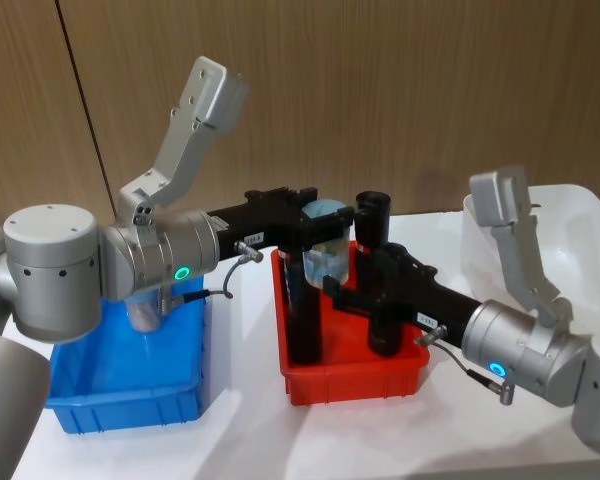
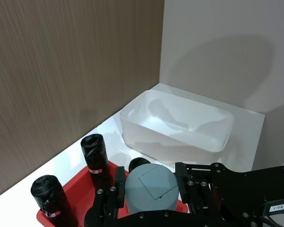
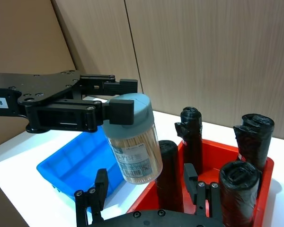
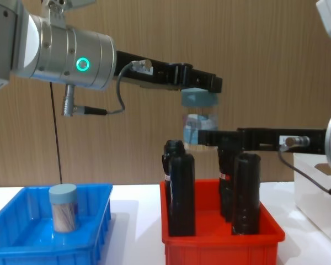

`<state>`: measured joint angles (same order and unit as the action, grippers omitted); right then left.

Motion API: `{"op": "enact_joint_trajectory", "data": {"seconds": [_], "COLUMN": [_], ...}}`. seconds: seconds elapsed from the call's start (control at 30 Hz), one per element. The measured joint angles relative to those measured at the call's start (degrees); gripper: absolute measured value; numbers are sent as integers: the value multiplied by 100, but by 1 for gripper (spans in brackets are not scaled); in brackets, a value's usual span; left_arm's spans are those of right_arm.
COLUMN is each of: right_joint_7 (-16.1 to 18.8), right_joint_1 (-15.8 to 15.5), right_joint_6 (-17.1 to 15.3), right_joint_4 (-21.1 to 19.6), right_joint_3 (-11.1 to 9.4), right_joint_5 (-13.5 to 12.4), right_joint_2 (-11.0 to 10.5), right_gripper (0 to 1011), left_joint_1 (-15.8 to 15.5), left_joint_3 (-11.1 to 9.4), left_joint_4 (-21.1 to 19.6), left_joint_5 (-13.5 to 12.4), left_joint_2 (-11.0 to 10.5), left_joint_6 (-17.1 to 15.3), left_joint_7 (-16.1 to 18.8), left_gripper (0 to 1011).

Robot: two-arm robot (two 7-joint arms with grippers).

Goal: Pick the cotton swabs from the blue box and place them into the white box.

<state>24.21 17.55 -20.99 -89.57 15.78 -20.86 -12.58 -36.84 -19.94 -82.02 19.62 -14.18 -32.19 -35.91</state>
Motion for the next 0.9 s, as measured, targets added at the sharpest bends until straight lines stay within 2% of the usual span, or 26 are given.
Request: {"op": "enact_joint_trajectory", "data": {"seconds": [0.9], "right_joint_7": [116], "right_joint_1": [409], "right_joint_6": [134], "right_joint_4": [471], "right_joint_3": [193], "right_joint_5": [242], "right_joint_2": [263], "right_gripper": [1002], "left_joint_1": [0], "left_joint_3": [0], "left_joint_4": [0], "left_joint_5": [0], "left_joint_2": [0], "left_joint_6": [0], "left_joint_7": [0], "left_gripper": [641]}}
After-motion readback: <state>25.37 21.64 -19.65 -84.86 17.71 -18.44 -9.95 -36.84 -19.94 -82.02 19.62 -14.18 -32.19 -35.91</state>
